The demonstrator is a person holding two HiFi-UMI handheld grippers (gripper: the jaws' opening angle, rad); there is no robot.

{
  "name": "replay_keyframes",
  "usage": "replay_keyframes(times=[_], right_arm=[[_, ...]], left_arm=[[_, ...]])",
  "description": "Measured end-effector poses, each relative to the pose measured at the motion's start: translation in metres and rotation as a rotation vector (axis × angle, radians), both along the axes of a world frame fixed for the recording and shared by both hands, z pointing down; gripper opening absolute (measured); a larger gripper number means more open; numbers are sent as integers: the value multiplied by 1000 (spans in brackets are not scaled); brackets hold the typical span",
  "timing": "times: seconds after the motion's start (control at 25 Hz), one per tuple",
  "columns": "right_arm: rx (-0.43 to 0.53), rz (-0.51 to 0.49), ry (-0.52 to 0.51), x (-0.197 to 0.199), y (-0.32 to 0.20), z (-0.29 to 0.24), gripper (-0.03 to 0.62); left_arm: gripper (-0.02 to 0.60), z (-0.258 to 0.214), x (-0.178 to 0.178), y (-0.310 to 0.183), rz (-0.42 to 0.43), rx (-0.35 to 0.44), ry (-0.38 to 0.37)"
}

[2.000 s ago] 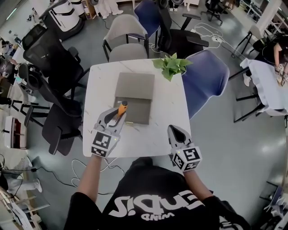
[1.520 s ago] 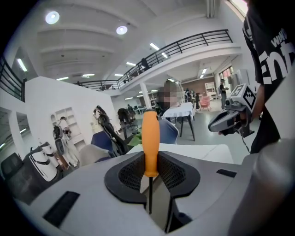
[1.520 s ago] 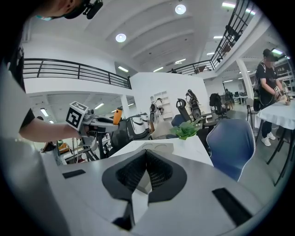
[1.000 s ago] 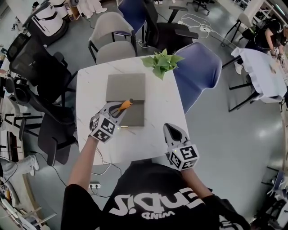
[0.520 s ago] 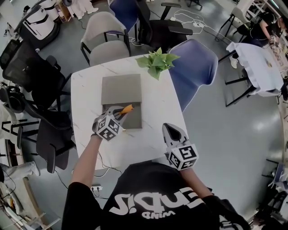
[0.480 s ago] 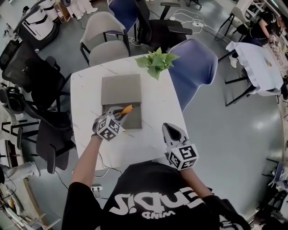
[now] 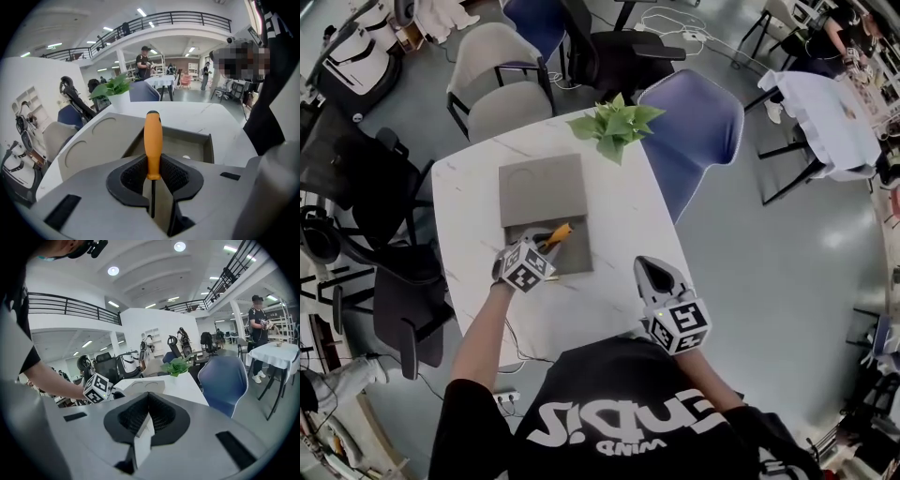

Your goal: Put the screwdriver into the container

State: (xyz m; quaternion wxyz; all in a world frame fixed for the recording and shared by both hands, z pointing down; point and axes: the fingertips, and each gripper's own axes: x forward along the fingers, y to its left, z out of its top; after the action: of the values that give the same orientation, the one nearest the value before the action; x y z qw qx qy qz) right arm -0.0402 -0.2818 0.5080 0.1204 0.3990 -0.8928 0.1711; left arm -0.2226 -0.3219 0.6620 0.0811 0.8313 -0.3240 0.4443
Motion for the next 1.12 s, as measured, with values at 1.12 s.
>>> replay_keyframes(times=[1.12], right_arm=[[-10, 132, 21, 26, 19, 9, 12]], left_arm=[[89, 37, 0, -9, -55, -169, 54]])
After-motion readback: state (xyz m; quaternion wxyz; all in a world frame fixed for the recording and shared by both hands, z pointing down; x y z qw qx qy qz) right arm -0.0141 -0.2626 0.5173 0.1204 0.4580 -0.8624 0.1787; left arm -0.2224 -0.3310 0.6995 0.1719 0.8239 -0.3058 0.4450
